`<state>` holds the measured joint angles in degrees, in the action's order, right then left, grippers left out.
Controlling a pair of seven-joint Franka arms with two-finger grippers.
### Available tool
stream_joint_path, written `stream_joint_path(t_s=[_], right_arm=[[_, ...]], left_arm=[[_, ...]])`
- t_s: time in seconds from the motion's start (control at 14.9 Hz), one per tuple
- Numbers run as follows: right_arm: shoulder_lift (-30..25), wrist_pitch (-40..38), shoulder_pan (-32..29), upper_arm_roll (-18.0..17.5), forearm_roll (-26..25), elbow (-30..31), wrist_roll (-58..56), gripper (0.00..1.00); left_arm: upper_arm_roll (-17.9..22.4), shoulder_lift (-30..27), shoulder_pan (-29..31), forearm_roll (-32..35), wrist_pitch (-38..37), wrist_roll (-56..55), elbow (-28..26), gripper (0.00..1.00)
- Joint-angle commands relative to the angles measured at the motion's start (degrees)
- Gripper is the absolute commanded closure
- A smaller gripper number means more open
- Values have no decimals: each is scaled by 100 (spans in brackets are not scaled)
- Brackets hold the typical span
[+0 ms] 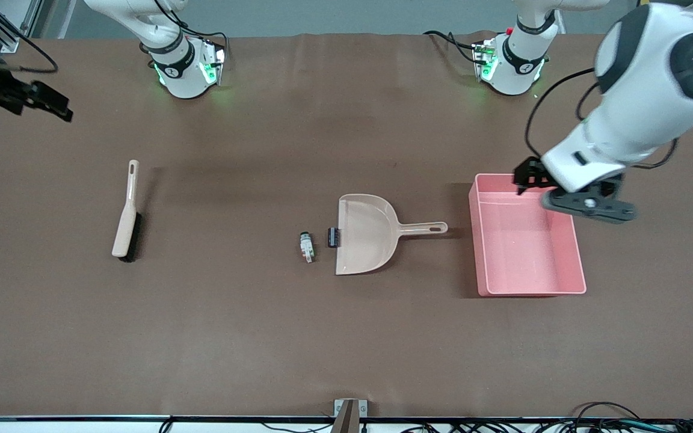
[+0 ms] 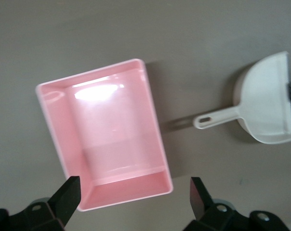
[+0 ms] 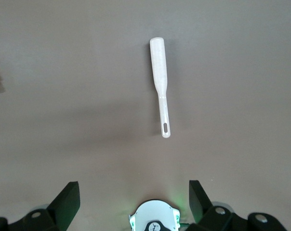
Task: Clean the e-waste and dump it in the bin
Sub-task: 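Reach the left gripper to the dustpan handle while the right gripper reaches the brush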
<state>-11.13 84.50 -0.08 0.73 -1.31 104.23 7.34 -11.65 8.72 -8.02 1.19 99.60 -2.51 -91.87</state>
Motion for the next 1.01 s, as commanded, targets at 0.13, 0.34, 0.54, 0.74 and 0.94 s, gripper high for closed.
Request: stream_joint_path(t_s=[0.13, 0.34, 0.54, 0.74, 0.94], right_arm=[[58, 1513, -70, 67, 8, 1281, -372, 0], [58, 2463, -150, 76, 8, 2108, -576, 0], [172, 2878, -316, 76, 8, 2479, -795, 0], [225, 3150, -492, 76, 17, 2742, -1050, 0], [225, 3572, -686, 76, 26, 3137, -1375, 0]], left_arm=[[-558, 682, -567, 959, 226, 48, 169, 0], [-645, 1078, -736, 1112, 569, 258, 319, 0], [-663, 1219, -675, 1042, 640, 1318, 284, 0], [-655, 1246, -675, 1059, 631, 1823, 292, 0], [-655, 1491, -692, 1138, 649, 2743, 310, 0]])
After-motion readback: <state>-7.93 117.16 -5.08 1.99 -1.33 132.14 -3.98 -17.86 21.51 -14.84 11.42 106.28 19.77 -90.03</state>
